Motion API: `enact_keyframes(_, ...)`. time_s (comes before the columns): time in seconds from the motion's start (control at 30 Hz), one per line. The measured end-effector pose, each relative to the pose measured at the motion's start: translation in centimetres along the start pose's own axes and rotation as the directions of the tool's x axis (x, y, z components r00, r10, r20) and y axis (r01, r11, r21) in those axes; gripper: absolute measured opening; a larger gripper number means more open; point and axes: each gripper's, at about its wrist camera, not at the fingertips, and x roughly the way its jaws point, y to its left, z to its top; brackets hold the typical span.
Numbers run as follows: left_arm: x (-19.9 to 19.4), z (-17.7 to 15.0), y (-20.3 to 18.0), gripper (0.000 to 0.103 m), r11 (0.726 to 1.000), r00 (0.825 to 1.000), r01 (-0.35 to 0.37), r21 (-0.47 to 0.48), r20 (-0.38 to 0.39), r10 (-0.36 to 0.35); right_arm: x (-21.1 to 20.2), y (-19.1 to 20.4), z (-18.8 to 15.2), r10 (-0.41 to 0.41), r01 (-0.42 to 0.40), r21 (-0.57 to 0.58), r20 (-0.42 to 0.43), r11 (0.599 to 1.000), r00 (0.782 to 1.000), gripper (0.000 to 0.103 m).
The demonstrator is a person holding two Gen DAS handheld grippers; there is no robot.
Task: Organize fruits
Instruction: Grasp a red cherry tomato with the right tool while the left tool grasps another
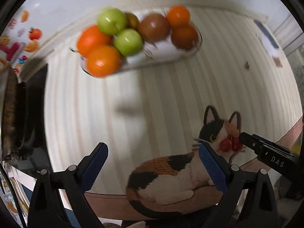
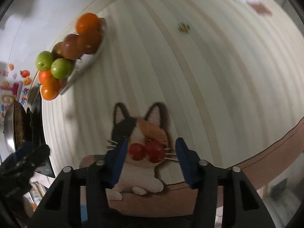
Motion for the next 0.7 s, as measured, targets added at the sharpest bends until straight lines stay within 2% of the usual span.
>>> enact_keyframes(0.1, 1.7, 0.1, -0.7, 0.098, 1.0, 0.999, 0.02, -0.001, -0.044, -0.021, 1.6, -1.1, -0.1, 0.051, -0.051, 0.032, -0.026, 0.998, 0.998, 0.045)
enact_keyframes(0.17, 2.3, 0.2, -1.2, 0.098, 0.999, 0.997, 0.036, -0.004, -0.069, -0.036, 2.5, -1.3, -0.3, 0.077, -0.076, 0.031, -0.037, 0.997, 0.996, 0.036)
enact_keyframes(0.2, 2.5, 0.2, -1.4, 0.098, 0.999, 0.997, 0.04, -0.001, -0.072, -0.04, 2.6, -1.1, -0.4, 0.083, -0.082, 0.026, -0.031, 0.996, 0.996, 0.036)
enact_keyframes(0.23, 2.7, 0.2, -1.7, 0.098, 0.999, 0.996, 0.044, 0.004, -0.075, -0.044, 2.7, -1.1, -0.4, 0.073, -0.073, 0.015, -0.03, 0.997, 0.997, 0.03)
enact_keyframes(0.5, 3.7, 0.1, -5.3, 0.098, 0.991, 0.993, 0.087, 0.102, -0.085, -0.078, 0.0, -2.9, -0.1, 0.074, -0.076, 0.074, 0.038, 0.994, 0.997, 0.029)
enact_keyframes(0.7, 4.5, -0.2, -10.0, 0.094, 0.961, 0.991, 0.123, 0.246, -0.073, -0.108, -1.5, -6.1, 0.1, 0.035, -0.043, 0.123, 0.065, 0.991, 0.997, 0.029)
